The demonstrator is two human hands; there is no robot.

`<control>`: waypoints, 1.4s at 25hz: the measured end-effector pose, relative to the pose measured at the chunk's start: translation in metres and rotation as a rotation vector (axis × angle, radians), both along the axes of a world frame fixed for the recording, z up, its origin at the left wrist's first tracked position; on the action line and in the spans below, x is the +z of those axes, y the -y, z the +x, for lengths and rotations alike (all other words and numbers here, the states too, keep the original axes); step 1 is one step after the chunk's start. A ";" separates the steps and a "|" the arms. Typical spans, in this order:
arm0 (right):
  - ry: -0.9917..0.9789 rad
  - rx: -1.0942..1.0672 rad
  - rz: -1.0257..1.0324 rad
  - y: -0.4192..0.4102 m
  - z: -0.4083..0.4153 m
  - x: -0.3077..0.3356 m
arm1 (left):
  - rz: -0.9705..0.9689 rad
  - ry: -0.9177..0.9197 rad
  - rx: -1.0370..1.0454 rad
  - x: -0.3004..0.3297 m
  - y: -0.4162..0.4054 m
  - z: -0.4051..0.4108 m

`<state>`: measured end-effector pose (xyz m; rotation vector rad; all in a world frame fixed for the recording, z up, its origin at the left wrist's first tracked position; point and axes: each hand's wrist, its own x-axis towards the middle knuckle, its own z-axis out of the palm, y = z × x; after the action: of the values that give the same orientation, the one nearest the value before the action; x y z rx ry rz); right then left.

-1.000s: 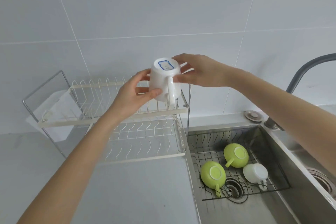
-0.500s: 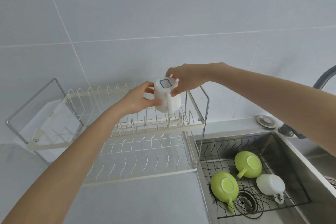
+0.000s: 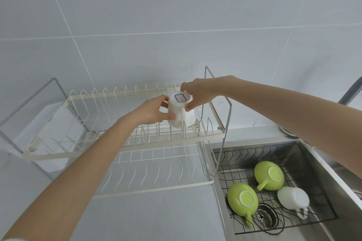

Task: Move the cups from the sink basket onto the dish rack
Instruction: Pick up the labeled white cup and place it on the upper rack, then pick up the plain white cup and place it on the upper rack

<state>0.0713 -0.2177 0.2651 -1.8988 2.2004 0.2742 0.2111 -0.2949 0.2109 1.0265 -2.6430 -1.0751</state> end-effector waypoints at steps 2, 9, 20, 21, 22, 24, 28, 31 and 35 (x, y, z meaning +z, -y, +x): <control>-0.011 -0.003 -0.007 -0.001 0.000 -0.001 | -0.015 0.035 -0.003 0.002 -0.001 0.001; -0.006 0.031 -0.083 -0.031 0.000 0.024 | -0.200 0.080 0.033 0.030 -0.014 0.009; 0.013 -0.099 -0.230 -0.152 -0.031 0.052 | -0.484 -0.065 -0.057 0.086 -0.123 -0.024; 0.016 -0.124 -0.224 -0.163 -0.037 0.050 | -0.502 -0.051 -0.078 0.086 -0.133 -0.031; 0.015 -0.146 -0.216 -0.175 -0.044 0.047 | -0.520 -0.033 -0.102 0.086 -0.144 -0.038; 0.020 -0.176 -0.200 -0.195 -0.058 0.039 | -0.554 0.003 -0.136 0.084 -0.162 -0.053; 0.055 -0.235 -0.159 -0.233 -0.093 0.021 | -0.567 0.091 -0.192 0.073 -0.190 -0.087; 0.091 -0.271 -0.134 -0.259 -0.122 0.004 | -0.563 0.205 -0.225 0.058 -0.207 -0.113; 0.138 -0.312 -0.083 -0.291 -0.160 -0.025 | -0.534 0.368 -0.252 0.029 -0.230 -0.148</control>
<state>-0.0888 0.0734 0.2398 -1.5271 2.3989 -0.0018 0.0636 -0.0648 0.2404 0.8499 -3.1458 -0.1662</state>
